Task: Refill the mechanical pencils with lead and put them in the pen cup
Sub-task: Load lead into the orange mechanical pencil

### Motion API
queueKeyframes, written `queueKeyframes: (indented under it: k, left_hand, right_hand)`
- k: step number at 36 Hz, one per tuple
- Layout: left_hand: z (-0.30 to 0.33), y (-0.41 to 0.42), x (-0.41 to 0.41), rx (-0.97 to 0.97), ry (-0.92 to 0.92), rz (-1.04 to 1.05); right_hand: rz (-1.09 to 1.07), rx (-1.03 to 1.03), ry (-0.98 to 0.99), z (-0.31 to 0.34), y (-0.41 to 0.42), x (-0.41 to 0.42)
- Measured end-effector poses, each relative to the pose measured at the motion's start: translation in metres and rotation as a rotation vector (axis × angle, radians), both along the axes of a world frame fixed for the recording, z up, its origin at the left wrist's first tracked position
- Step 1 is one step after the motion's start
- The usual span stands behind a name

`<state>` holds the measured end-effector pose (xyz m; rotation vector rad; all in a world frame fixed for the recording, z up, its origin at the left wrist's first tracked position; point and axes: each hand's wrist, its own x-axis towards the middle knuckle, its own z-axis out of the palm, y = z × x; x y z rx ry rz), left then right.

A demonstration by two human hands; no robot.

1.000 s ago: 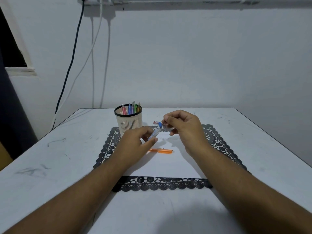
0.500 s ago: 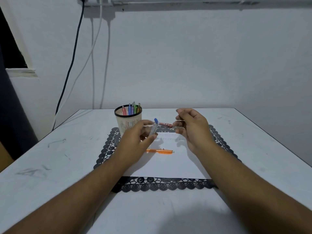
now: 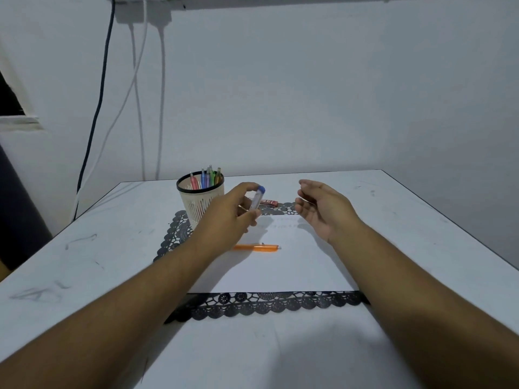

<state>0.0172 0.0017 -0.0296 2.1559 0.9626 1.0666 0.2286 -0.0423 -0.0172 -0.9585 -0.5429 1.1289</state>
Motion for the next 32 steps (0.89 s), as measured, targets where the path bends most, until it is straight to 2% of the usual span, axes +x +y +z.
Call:
queueKeyframes:
  k: [4,8,13,16,27,32]
  left_hand:
    - [0.001,0.018,0.011,0.005,0.173,0.09]
    - [-0.001,0.036,0.026,0.153,0.42,0.174]
    - [-0.002,0.052,0.047,0.215,0.735,0.263]
    - [-0.001,0.055,0.056,0.234,0.857,0.279]
    - [-0.003,0.061,0.067,0.267,0.941,0.281]
    - [-0.003,0.054,0.063,0.368,0.92,0.301]
  right_hand:
    - [0.065,0.005,-0.012,0.0,-0.001,-0.002]
    - [0.086,0.0,-0.064,-0.001,-0.001,-0.004]
    - [0.069,0.028,-0.231,-0.003,0.0,0.001]
    - [0.065,0.038,-0.338,-0.007,0.002,0.004]
    - [-0.037,-0.002,-0.476,-0.019,0.014,0.022]
    - [-0.142,-0.017,-0.576,-0.018,0.02,0.041]
